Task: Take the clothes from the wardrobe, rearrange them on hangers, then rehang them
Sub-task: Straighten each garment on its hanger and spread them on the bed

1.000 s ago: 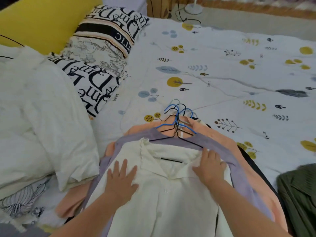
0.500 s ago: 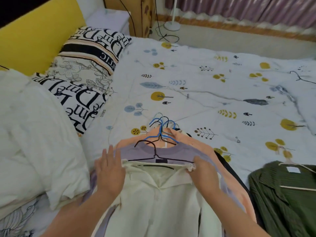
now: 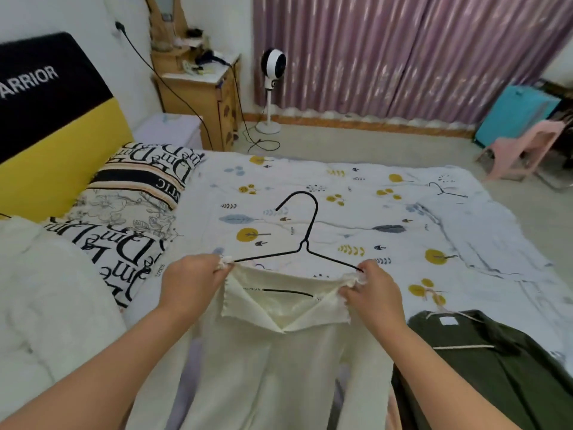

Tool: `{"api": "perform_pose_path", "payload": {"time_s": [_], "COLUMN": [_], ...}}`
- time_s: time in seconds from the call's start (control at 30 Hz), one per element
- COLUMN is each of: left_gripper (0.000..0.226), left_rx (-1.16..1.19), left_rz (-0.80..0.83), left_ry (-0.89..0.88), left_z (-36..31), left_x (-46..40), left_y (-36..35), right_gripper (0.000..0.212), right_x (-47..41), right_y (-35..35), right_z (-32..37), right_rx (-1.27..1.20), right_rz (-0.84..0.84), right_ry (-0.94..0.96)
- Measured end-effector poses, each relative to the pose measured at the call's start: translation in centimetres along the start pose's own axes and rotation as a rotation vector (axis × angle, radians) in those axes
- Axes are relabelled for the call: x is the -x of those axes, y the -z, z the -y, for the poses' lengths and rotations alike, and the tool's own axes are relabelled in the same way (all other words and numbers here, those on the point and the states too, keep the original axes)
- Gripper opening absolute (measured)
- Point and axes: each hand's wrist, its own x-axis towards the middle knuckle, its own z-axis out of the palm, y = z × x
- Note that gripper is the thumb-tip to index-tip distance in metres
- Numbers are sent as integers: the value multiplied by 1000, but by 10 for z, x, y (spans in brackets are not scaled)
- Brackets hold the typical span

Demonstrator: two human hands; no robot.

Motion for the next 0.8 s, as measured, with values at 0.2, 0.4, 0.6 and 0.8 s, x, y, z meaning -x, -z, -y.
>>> {"api": "perform_pose_path", "payload": {"time_s": [0.2, 0.4, 0.6, 0.8], "left_gripper": [52, 45, 53, 54], "left_rx": [15, 53, 113, 193], "left_rz": [-143, -304, -359, -364], "left_ry": [-65, -100, -139, -180], "left_z": [-63, -146, -248, -329], "left_x": [-4, 0, 11, 10], "left_y": [55, 94, 113, 118], "right_gripper": [59, 17, 17, 18], "right_x": [11, 35, 53, 56], "right_y": [99, 201, 304, 385], "right_z": [-11, -61, -124, -162], "right_rx": [34, -18, 138, 279], "right_rz": [-74, -221, -304, -418], "right_ry": [84, 220, 202, 199]}}
